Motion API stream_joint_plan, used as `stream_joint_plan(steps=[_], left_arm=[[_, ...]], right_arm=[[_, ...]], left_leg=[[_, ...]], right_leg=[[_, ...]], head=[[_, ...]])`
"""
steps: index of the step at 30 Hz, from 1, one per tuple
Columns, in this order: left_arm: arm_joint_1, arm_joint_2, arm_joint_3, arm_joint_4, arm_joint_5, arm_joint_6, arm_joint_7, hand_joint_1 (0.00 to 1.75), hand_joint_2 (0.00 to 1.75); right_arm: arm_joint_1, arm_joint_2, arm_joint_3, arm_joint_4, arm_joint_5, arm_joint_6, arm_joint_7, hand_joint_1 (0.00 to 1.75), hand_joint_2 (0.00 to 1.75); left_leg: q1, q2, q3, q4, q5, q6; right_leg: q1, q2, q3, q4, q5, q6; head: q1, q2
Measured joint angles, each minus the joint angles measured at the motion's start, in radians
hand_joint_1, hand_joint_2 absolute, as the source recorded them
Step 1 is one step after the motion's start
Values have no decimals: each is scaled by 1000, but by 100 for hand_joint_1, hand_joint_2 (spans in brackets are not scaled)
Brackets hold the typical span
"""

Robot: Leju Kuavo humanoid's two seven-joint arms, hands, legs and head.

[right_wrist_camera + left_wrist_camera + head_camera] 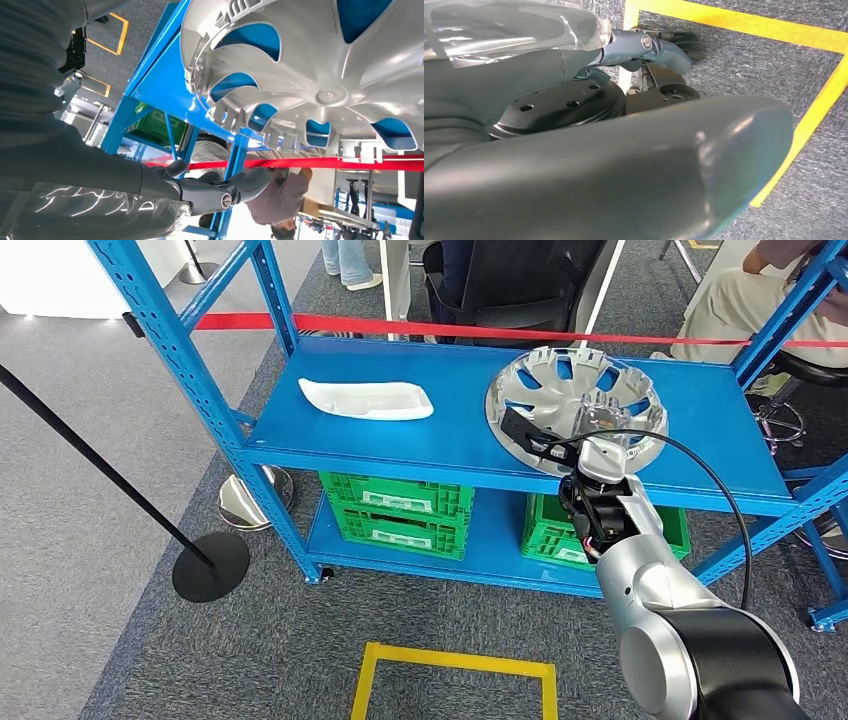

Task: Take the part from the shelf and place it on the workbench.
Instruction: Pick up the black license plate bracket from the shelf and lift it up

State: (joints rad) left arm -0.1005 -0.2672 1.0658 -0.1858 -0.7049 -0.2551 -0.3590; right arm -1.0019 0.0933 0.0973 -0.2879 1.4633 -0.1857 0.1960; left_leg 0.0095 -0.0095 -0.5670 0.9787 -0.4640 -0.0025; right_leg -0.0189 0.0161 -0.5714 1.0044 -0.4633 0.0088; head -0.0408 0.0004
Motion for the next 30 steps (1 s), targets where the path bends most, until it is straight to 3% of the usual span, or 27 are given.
stream_joint_plan(steps=[7,10,12,14,16,17,18,19,21,23,25,27,28,30], left_arm=[[1,5,0,0,-8,5,6,0,0],[1,6,0,0,-10,13,13,0,0],[3,6,0,0,-10,17,16,0,0],[4,6,0,0,-10,24,21,0,0],[4,5,0,0,-15,49,33,0,0],[4,5,0,0,-19,69,43,0,0],[6,5,0,0,-23,87,54,0,0],[8,5,0,0,-24,100,62,0,0],[10,6,0,0,-22,103,69,0,0],[9,7,0,0,-19,98,69,0,0],[9,7,0,0,-19,95,68,0,0],[7,6,0,0,-19,92,68,0,0],[5,5,0,0,-19,91,67,0,0],[3,4,0,0,-18,91,65,0,0]], right_arm=[[10,6,-1,1,0,1,-1,0,175],[13,8,-2,0,-1,0,-2,0,175],[13,8,-4,0,-1,-2,-2,0,175],[10,10,-6,0,-1,-3,-3,0,175],[13,10,-8,0,-1,-3,-4,0,175],[17,10,-9,0,-1,-3,-4,0,175],[21,10,-10,0,0,-3,-4,0,175],[24,10,-11,0,0,-3,-4,0,175],[28,9,-13,2,2,-3,-3,0,175],[31,10,-15,5,3,-1,-2,0,175],[33,12,-17,6,3,1,0,0,175],[27,14,-19,4,3,0,1,0,175],[23,15,-21,3,3,0,1,0,175],[21,16,-23,3,3,0,2,0,175]], left_leg=[[-3,0,-1,10,-11,13],[-5,1,2,-2,-24,26],[-1,3,27,-15,-26,36],[3,9,52,-19,-23,40],[6,12,60,-18,-27,39],[9,11,63,-18,-32,36],[13,10,69,-17,-38,32],[17,10,78,-16,-47,25],[24,9,97,-10,-68,7],[25,8,102,-1,-88,-11],[26,10,99,6,-97,-24],[29,13,85,37,-97,-30],[30,13,62,76,-106,-32],[28,13,-14,199,-157,-32]], right_leg=[[-5,0,4,-2,-2,7],[-7,0,11,5,5,22],[-7,-4,6,34,2,31],[-7,-7,-39,116,-38,36],[-9,-8,-122,240,-87,42],[-11,-8,-156,276,-96,45],[-13,-8,-174,276,-87,48],[-17,-9,-171,236,-56,52],[-26,-18,-135,100,38,63],[-26,-28,-114,27,85,51],[-21,-27,-114,31,80,25],[-21,-21,-110,34,75,10],[-20,-19,-105,33,71,3],[-15,-17,-97,32,63,-8]], head=[[0,0],[0,0],[3,0],[8,0],[10,0],[10,0],[11,0],[11,0],[13,0],[16,0],[17,0],[16,0],[14,0],[13,0]])
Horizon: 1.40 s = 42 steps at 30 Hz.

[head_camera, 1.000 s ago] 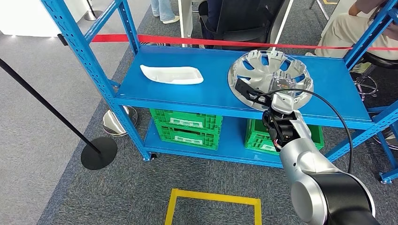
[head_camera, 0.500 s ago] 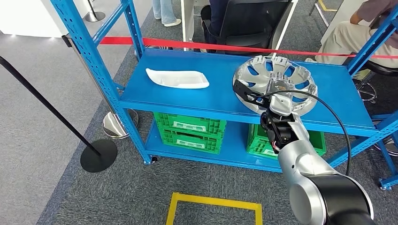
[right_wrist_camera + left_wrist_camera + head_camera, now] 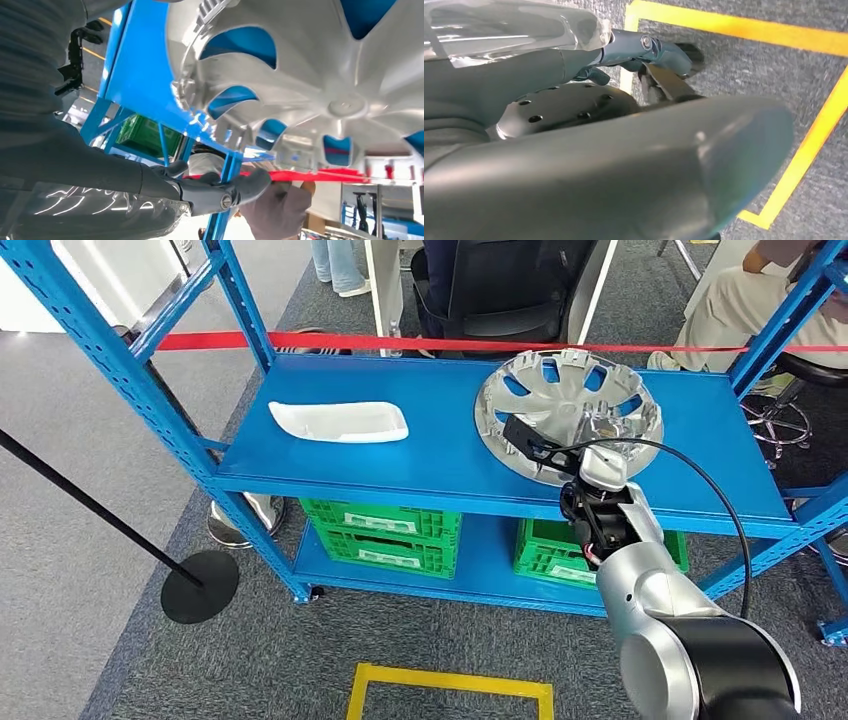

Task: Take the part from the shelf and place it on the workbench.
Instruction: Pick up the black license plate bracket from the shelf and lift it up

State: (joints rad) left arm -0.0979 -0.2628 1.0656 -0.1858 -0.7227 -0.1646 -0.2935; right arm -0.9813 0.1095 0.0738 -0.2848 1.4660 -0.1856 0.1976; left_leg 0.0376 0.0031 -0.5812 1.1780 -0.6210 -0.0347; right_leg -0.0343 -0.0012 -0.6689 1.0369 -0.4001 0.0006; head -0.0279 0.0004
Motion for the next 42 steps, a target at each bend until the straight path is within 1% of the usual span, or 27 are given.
stream_joint_plan(steps=[1,2,3,4,5,6,7,8,9,10,12,13,19,24,33,42], left_arm=[[0,0,0,0,0,0,0,0,0],[0,0,0,0,1,1,0,0,0],[0,0,0,0,1,2,0,0,0],[0,0,0,0,1,4,0,0,0],[0,0,0,0,1,5,0,0,0],[0,1,0,0,1,6,0,0,0],[-1,2,0,0,0,6,-1,0,0],[-1,2,0,-1,0,6,-1,0,0],[-1,2,0,-1,0,6,-2,0,0],[-1,2,0,-1,-1,7,-3,0,0],[0,1,1,-1,-1,7,-5,0,0],[0,1,1,-1,-1,7,-6,0,0],[-1,-1,0,-1,-3,7,-8,0,0],[-2,-1,0,-1,-7,7,-9,0,0],[-4,-2,1,-1,-8,10,-13,0,0],[-4,-6,1,-1,-10,18,-18,0,0]], right_arm=[[2,1,-1,0,-1,0,0,0,175],[5,1,-2,0,-1,0,0,0,175],[8,2,-2,0,-2,0,0,0,175],[11,2,-3,0,-2,0,0,0,175],[13,2,-3,0,-2,0,0,0,175],[14,3,-4,0,-2,0,0,0,175],[15,4,-4,0,-2,1,0,0,175],[16,5,-5,0,-3,2,-1,0,175],[20,6,-6,1,-4,4,-2,0,175],[24,7,-7,1,-5,5,-3,0,175],[32,10,-9,1,-7,7,-4,0,175],[35,11,-10,1,-9,8,-4,0,175],[47,21,-17,1,-18,12,-6,0,175],[62,30,-31,1,-19,18,-9,0,175],[129,59,-50,4,-17,20,-15,0,175],[140,62,-58,4,-17,12,-21,0,175]], left_leg=[[-2,0,-44,63,-28,1],[-4,-1,-80,106,-43,3],[-7,-1,-101,117,-36,7],[-11,-1,-103,89,-7,13],[-16,-1,-86,30,37,23],[-24,-1,-60,-42,81,35],[-30,0,-38,-101,104,44],[-36,0,-23,-139,113,50],[-40,1,-15,-156,117,53],[-41,1,-12,-158,116,48],[-39,-1,-6,-161,136,43],[-39,-2,-5,-161,138,41],[-39,-3,-5,-161,136,50],[-39,-3,-4,-160,133,53],[-37,-3,-4,-162,132,52],[-36,-3,-3,-162,132,52]], right_leg=[[4,1,2,0,-3,-4],[8,2,4,0,-5,-7],[12,4,7,0,-7,-9],[15,5,9,0,-8,-10],[18,7,12,0,-9,-10],[19,8,15,0,-10,-9],[21,9,16,0,-11,-7],[22,10,16,-1,-12,-4],[22,10,16,0,-13,0],[23,10,16,0,-16,-1],[24,9,19,0,-17,-7],[25,9,22,-2,-17,-11],[25,8,30,-17,-11,2],[24,8,31,-18,-12,11],[27,8,30,-18,-13,12],[28,8,30,-18,-14,12]], head=[[0,0],[0,0],[0,0],[0,0],[0,0],[0,0],[0,0],[0,0],[1,0],[1,0],[2,0],[2,0],[2,0],[2,0],[2,0],[2,0]])
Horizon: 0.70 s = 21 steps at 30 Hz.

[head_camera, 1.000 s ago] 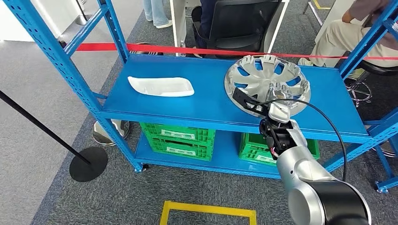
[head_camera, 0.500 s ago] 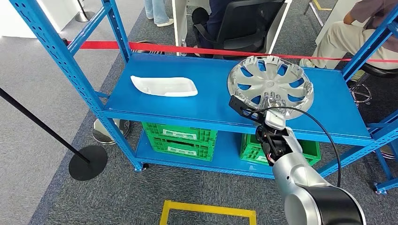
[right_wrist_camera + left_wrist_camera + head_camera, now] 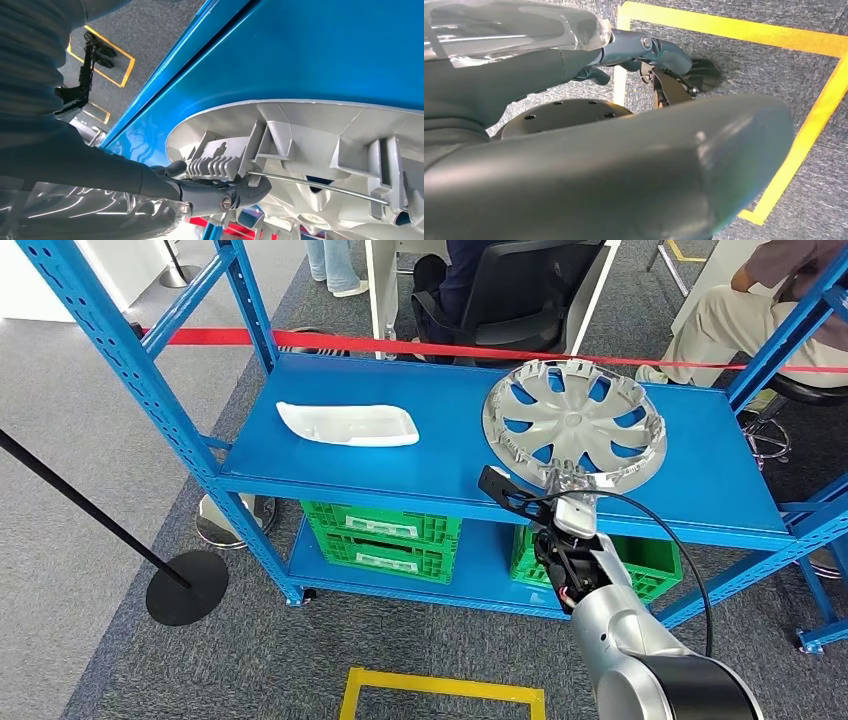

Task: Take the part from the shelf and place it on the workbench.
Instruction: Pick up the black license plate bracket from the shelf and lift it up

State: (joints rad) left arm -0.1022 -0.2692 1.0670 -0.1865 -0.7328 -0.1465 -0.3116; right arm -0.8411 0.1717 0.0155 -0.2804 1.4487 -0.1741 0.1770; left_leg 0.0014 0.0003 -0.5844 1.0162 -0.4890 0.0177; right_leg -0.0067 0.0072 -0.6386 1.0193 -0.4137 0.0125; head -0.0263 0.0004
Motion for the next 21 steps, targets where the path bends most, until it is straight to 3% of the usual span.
stream_joint_plan(steps=[21], left_arm=[[0,-1,0,0,-8,-1,-13,0,0]], right_arm=[[4,0,-19,0,3,-20,-16,0,175]], left_leg=[[0,0,0,0,0,0]], right_leg=[[0,0,0,0,0,0]], head=[[0,0]])
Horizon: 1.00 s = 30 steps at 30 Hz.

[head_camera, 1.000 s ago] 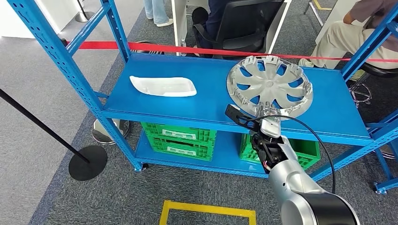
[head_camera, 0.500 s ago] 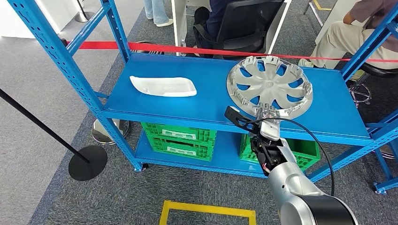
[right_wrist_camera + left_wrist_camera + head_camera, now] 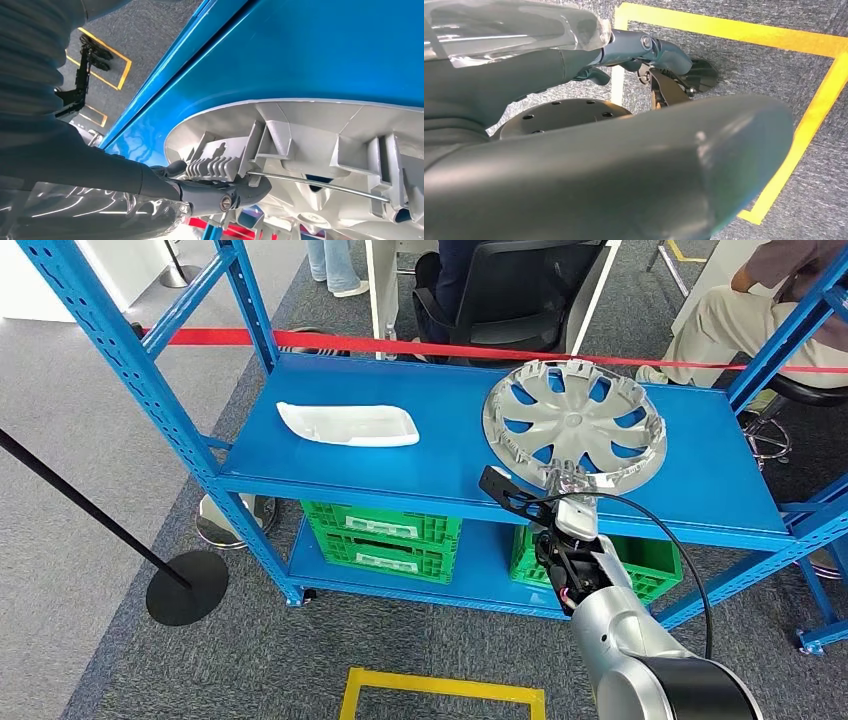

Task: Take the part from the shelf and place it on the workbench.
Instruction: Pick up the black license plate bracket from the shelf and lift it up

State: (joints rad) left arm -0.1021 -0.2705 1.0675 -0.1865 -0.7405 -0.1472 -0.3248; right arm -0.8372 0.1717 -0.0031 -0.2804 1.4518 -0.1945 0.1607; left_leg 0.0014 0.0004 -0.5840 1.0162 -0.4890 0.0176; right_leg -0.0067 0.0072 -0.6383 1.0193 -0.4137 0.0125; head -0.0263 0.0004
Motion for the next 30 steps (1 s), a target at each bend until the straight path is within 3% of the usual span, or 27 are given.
stream_joint_plan(steps=[1,5,6,28,30], left_arm=[[0,0,0,0,-2,0,0,0,0],[0,0,2,0,-4,-1,0,0,0],[0,0,2,0,-4,-1,0,0,0],[1,0,9,0,-6,2,-2,0,0],[1,0,9,0,-5,2,0,0,87]], right_arm=[[0,0,-1,0,0,-2,0,8,175],[-2,-1,-7,0,0,-3,-1,166,175],[-2,-1,-7,0,0,-2,-1,173,175],[-1,-6,-20,0,2,2,-17,175,175],[-1,-7,-23,0,2,2,-17,175,175]], left_leg=[[0,0,0,0,0,0],[0,0,0,0,0,0],[0,0,0,0,0,0],[0,2,5,0,0,0],[0,2,6,0,0,0]], right_leg=[[0,0,0,0,0,0],[0,0,0,0,0,0],[0,0,0,0,0,0],[0,1,5,0,1,0],[0,1,5,0,1,0]], head=[[0,0],[0,0],[0,0],[0,0],[0,0]])
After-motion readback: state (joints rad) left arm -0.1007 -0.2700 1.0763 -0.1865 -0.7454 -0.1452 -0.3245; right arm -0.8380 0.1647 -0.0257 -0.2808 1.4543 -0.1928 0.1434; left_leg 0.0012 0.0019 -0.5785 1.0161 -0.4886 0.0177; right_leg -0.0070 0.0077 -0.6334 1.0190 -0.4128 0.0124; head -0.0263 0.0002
